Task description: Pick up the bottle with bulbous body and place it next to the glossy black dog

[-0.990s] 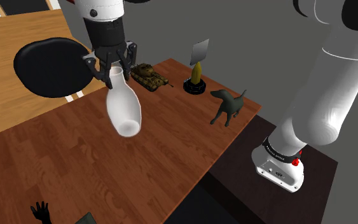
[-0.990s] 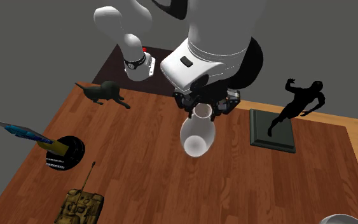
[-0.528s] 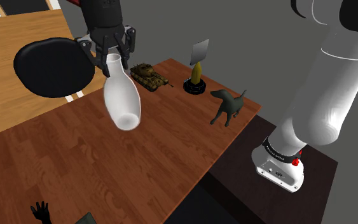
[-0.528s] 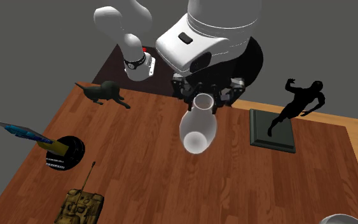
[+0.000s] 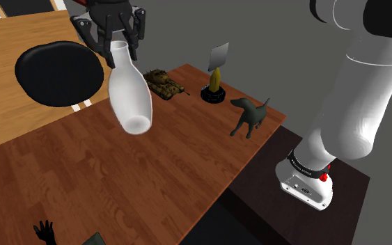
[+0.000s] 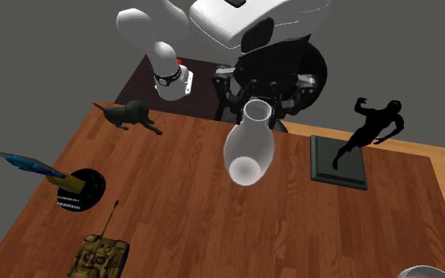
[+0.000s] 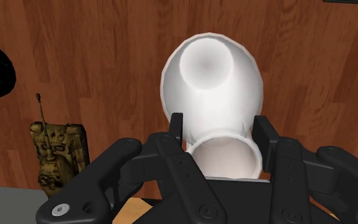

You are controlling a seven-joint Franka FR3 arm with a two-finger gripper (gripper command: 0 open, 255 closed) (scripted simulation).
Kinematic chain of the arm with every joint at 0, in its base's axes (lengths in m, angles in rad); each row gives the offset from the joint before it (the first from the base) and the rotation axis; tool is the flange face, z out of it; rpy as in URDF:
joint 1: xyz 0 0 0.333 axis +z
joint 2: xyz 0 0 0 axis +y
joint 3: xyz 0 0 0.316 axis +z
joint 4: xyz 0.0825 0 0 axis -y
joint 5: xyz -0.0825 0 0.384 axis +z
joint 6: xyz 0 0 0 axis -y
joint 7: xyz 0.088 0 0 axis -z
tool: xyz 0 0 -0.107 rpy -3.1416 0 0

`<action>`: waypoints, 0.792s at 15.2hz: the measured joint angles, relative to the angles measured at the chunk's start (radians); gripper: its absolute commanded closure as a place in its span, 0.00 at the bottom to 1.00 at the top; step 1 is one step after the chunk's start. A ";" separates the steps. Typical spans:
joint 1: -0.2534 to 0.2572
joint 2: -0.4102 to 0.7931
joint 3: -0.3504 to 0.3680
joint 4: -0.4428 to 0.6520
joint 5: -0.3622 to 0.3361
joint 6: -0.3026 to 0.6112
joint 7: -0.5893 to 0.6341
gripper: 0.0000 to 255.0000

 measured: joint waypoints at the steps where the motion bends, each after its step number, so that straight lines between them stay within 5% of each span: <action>1: 0.006 0.011 0.000 0.029 -0.007 -0.019 0.001 1.00; 10: 0.077 0.113 0.003 0.290 -0.070 -0.190 0.015 1.00; 12: 0.026 0.049 0.001 0.210 -0.033 -0.166 -0.013 1.00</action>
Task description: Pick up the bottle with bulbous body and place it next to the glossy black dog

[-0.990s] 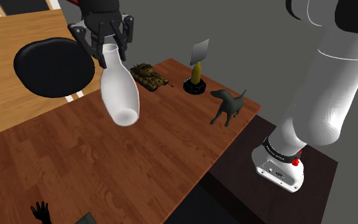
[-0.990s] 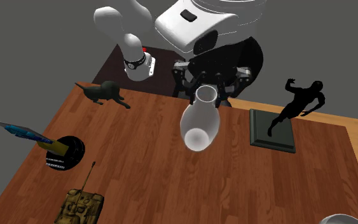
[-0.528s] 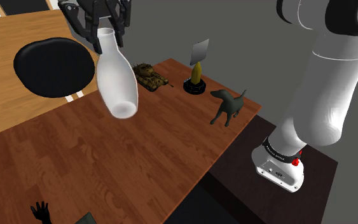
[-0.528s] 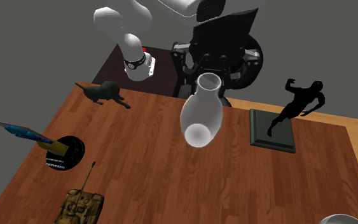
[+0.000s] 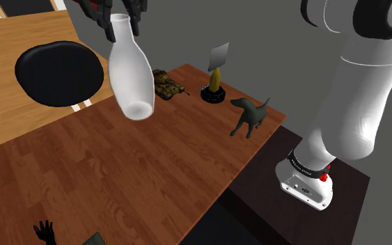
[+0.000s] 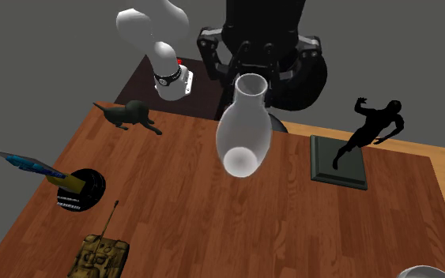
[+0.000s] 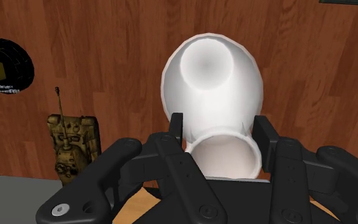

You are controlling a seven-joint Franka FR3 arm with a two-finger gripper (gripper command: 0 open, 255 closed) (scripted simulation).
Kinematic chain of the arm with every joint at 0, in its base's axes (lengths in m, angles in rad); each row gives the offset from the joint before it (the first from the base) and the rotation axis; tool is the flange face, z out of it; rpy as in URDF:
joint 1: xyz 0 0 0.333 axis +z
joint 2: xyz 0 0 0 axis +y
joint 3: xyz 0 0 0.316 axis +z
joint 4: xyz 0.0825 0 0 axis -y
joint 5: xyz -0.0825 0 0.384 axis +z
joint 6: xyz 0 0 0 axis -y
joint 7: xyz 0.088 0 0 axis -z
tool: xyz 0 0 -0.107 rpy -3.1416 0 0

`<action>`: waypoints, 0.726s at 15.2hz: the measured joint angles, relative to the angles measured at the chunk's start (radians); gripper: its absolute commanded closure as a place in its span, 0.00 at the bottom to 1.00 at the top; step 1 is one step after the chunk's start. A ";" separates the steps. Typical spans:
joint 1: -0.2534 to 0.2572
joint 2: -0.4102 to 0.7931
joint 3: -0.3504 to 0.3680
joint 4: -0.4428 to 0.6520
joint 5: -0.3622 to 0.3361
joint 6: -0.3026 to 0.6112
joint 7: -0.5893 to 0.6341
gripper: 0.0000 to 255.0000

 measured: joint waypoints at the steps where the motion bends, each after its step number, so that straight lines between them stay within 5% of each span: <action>1: -0.030 -0.041 -0.003 -0.045 0.024 0.010 -0.019 1.00; 6: -0.165 -0.254 -0.051 -0.273 0.151 0.059 -0.154 1.00; 11: -0.239 -0.420 -0.137 -0.438 0.233 0.078 -0.299 1.00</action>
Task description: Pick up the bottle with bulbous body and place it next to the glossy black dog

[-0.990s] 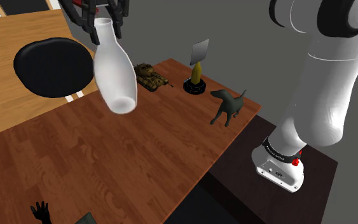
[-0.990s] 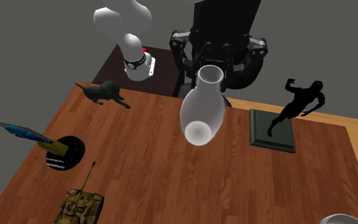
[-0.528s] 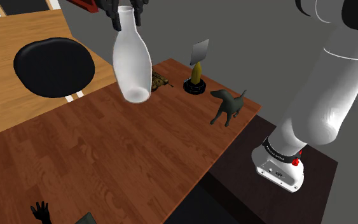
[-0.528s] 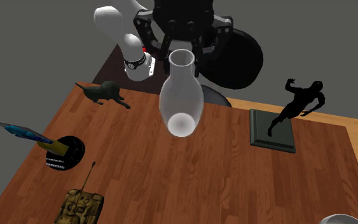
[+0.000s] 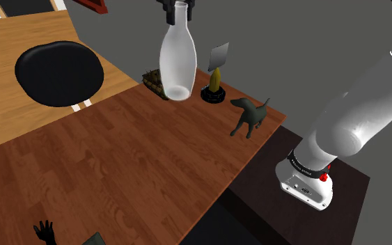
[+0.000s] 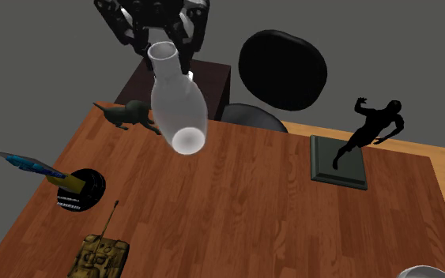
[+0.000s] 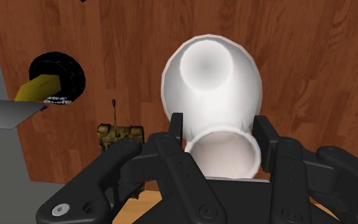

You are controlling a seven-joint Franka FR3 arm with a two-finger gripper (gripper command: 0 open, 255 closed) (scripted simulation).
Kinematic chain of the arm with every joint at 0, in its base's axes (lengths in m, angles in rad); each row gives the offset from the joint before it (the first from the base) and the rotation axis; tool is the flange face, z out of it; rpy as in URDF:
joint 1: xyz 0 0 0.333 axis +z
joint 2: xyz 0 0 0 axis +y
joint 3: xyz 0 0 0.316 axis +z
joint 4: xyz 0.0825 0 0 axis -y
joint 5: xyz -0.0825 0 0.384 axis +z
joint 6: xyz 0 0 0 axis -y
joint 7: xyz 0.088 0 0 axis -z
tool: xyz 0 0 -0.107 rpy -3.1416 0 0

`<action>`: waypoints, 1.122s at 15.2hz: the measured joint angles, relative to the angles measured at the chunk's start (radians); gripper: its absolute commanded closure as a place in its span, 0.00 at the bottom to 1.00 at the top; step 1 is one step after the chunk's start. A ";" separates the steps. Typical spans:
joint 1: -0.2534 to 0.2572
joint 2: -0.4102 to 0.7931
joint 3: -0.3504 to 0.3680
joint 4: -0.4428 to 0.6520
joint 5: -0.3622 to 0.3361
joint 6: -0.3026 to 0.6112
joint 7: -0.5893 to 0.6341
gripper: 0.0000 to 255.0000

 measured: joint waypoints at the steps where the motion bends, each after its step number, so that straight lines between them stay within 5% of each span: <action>1: -0.012 -0.033 -0.022 -0.030 0.013 -0.001 -0.033 1.00; 10: -0.079 -0.238 -0.202 -0.216 0.045 -0.023 -0.283 1.00; 17: -0.122 -0.305 -0.338 -0.246 0.010 -0.069 -0.462 1.00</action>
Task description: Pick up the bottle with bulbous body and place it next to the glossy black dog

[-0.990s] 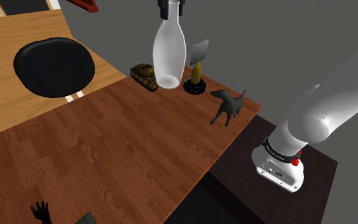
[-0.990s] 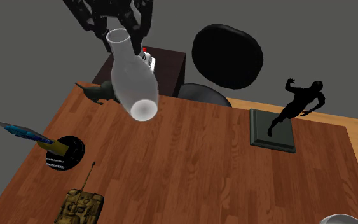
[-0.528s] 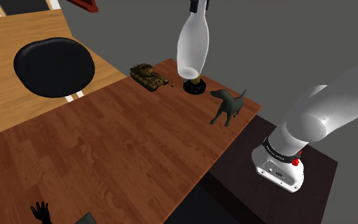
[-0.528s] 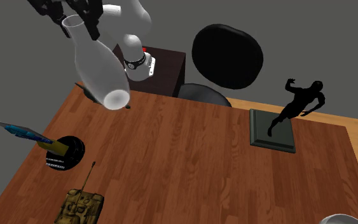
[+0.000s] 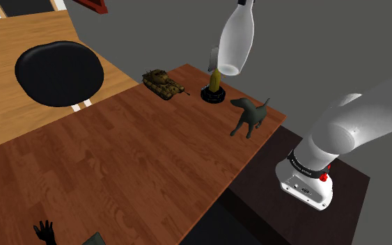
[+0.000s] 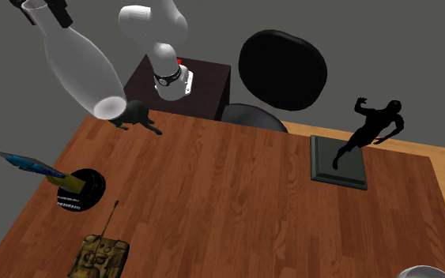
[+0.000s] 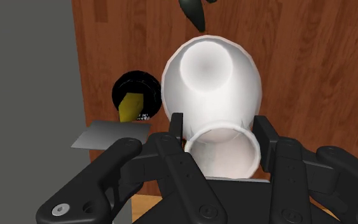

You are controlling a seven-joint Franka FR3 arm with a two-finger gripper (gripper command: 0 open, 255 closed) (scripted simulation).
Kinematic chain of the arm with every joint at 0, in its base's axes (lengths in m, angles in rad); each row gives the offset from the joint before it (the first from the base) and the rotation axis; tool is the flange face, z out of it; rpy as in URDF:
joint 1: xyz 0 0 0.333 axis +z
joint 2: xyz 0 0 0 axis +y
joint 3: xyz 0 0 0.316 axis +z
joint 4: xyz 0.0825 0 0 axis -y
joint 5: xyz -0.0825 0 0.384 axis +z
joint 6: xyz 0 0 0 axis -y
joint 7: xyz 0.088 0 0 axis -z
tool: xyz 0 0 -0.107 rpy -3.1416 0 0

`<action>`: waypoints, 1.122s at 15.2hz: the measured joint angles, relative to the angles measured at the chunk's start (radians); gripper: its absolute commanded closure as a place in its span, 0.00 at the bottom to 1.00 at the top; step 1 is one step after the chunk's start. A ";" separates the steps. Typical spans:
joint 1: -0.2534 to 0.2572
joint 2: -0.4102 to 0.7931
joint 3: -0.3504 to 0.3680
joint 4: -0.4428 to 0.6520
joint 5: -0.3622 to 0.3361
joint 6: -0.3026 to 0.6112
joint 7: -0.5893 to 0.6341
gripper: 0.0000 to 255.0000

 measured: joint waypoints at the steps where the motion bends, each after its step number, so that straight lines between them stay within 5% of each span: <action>1: -0.006 -0.007 -0.018 -0.008 -0.006 0.000 -0.024 1.00; 17: -0.100 0.023 -0.330 0.082 -0.123 -0.059 -0.437 1.00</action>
